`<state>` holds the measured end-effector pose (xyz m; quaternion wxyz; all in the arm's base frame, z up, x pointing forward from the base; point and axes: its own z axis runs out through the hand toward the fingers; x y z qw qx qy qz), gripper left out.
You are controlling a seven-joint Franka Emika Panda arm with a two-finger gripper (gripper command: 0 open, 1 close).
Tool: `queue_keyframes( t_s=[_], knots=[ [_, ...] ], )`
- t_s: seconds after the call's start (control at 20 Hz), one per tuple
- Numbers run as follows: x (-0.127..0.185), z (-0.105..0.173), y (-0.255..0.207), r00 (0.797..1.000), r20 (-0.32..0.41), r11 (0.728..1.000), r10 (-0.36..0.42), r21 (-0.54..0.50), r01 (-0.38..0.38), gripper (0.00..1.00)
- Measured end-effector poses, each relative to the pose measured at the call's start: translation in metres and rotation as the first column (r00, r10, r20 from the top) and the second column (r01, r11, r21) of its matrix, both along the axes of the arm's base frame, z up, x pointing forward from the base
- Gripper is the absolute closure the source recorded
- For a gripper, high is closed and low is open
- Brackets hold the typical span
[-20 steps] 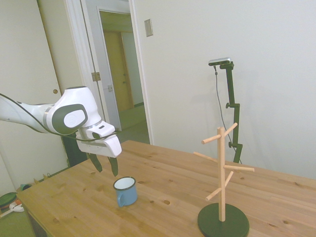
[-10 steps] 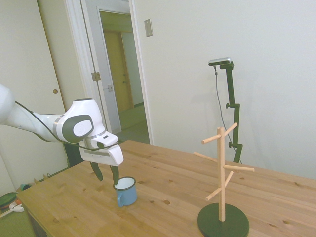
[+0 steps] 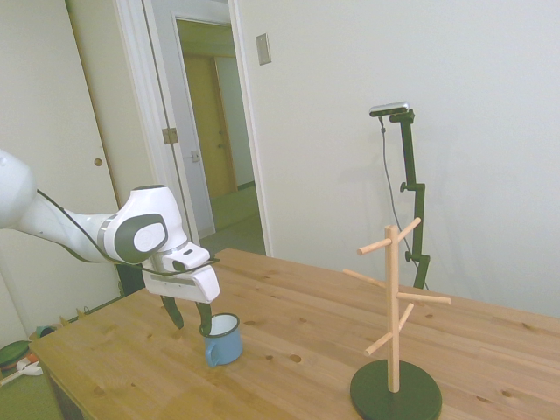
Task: Hang the mug
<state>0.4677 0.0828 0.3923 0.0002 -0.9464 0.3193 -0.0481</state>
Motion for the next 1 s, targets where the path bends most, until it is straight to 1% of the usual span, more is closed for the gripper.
queue_keyframes(
  t_s=[0.2, 0.45, 1.0],
  knots=[
    [0.001, -0.007, -0.007, 1.000, -0.012, 1.000, -0.014, 0.002, 0.014, 1.00],
    [0.003, -0.007, -0.017, 0.999, -0.008, 0.999, -0.035, 0.007, 0.035, 1.00],
    [0.004, -0.007, -0.020, 0.999, -0.002, 0.999, -0.042, 0.010, 0.042, 1.00]
  ],
)
